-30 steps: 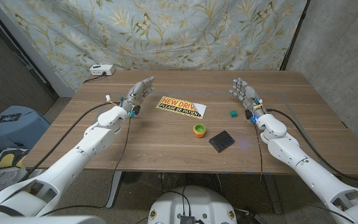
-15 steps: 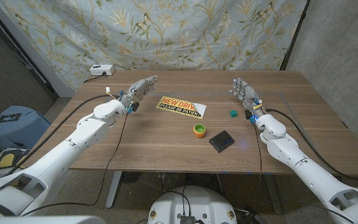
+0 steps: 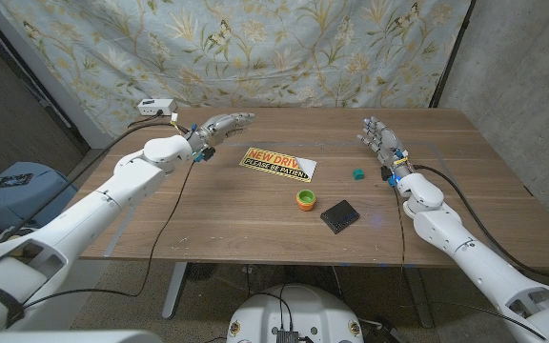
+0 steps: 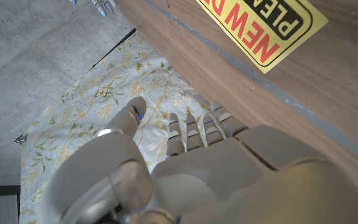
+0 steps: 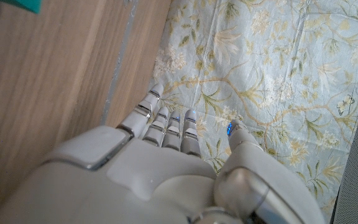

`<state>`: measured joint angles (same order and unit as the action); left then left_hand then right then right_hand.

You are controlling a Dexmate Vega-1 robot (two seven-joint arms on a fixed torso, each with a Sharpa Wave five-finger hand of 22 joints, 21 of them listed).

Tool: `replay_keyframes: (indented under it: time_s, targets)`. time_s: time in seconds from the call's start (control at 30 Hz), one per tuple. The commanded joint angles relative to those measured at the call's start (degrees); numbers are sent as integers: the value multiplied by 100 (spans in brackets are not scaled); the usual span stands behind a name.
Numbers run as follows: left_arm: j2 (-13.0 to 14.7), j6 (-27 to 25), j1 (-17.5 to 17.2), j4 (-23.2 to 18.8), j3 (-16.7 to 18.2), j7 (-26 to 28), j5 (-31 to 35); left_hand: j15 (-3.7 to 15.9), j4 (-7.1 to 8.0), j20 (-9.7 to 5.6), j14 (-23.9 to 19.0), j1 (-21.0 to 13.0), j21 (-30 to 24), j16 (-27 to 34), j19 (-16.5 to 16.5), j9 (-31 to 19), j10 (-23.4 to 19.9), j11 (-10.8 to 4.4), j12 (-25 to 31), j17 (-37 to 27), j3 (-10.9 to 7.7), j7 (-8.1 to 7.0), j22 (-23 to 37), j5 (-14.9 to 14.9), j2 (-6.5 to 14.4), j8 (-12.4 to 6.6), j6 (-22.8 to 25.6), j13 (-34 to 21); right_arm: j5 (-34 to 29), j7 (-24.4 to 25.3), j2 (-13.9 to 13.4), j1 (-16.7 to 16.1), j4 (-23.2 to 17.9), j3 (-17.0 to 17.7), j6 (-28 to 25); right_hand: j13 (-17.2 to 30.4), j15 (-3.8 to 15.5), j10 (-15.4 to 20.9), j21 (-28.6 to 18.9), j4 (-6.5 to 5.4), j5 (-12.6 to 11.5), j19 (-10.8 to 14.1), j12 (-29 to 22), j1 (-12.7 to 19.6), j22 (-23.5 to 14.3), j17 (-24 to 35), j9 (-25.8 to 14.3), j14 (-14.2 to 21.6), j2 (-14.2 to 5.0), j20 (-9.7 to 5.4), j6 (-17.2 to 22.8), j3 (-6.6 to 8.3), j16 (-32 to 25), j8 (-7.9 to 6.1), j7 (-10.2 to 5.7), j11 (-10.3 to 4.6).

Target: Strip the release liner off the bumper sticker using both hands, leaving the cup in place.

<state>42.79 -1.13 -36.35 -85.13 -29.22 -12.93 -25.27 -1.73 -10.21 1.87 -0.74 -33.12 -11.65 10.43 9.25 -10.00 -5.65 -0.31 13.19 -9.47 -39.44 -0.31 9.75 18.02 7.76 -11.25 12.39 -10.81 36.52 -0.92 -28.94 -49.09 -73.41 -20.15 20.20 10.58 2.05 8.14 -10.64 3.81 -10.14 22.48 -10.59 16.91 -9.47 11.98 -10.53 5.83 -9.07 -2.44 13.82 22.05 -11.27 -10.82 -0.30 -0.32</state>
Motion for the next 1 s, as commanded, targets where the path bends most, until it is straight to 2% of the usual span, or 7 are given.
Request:
replay_keyframes:
  time_s: [0.03, 0.17, 0.3, 0.57, 0.63, 0.87, 1.0]
  targets:
    - [73, 74, 643, 302, -368, -720, 483, -27, -41, -33, 31, -124, -29, 0, 60, -14, 27, -18, -23, -22, 21, -10, 22, 59, -67, 12, 16, -20, 22, 39, 5, 14, 29, 43, 32, 19, 18, 4, -32, 19, -14, -17, -25, 58, -31, 12, -17, -19, -4, -67, 53, 2, -54, -24, 30, 13]
    - [128, 20, 824, 340, -461, -1034, 576, -59, -44, -37, 167, -225, 24, -49, -35, -14, 173, 13, -92, -25, 42, -3, 21, 101, -151, 58, -75, -25, 22, 75, 25, 6, 15, 43, 28, 19, 8, -11, -28, 22, -14, -30, -22, 59, -31, 12, -18, -30, -7, -67, 53, -1, -55, -23, 32, 52]
    - [211, -59, 1078, 385, -624, -1494, 727, -116, -30, -67, 477, -458, 84, -74, -204, -12, 451, 33, -181, -30, 60, 21, 17, 179, -245, 143, -457, -34, 19, 94, 45, 1, 3, 43, 49, 20, 3, -17, -28, 23, -13, -33, -22, 57, -31, 13, -18, -31, -9, -63, 53, -3, -59, -23, 37, 58]
    - [291, -134, 1498, 435, -897, -2174, 1079, -181, -18, -83, 804, -772, 117, -74, -436, -11, 766, 61, -222, -33, 61, 26, 16, 308, -292, 144, -872, -43, 6, 174, 62, -50, -54, 71, 105, 21, 17, -47, -24, 29, -11, -59, -20, 55, -32, 13, -18, -53, -9, -68, 49, -11, -62, -19, 22, 74]
    - [262, -56, 1688, 552, -1016, -2457, 1204, -210, -11, -61, 951, -886, 130, -73, -571, -11, 948, 99, -239, -35, 79, -9, 17, 349, -326, 157, -1127, -47, 8, 224, 57, -97, -100, 86, 104, 21, 11, -53, -26, 32, -10, -59, -21, 54, -32, 12, -18, -53, -7, -61, 47, -13, -64, -18, 27, 72]
    - [254, -62, 1971, 560, -1228, -2817, 1586, -230, -18, -63, 1055, -977, 140, -74, -680, -11, 1067, 89, -245, -38, 84, -9, 16, 371, -345, 136, -1210, -49, 12, 299, 43, -190, -168, 121, 121, 23, -5, -54, -33, 39, -10, -56, -29, 56, -33, 11, -19, -59, -11, -46, 51, -17, -71, -20, 44, 95]
    - [295, -104, 2092, 453, -1325, -2915, 1863, -240, -34, -57, 1069, -1047, 128, -60, -690, -13, 1103, 79, -234, -41, 82, -96, 13, 376, -367, 115, -1229, -51, 18, 349, 32, -230, -205, 150, 122, 23, 10, -65, -29, 41, -10, -71, -28, 56, -33, 11, -19, -70, -14, -56, 47, -19, -72, -18, 30, 71]
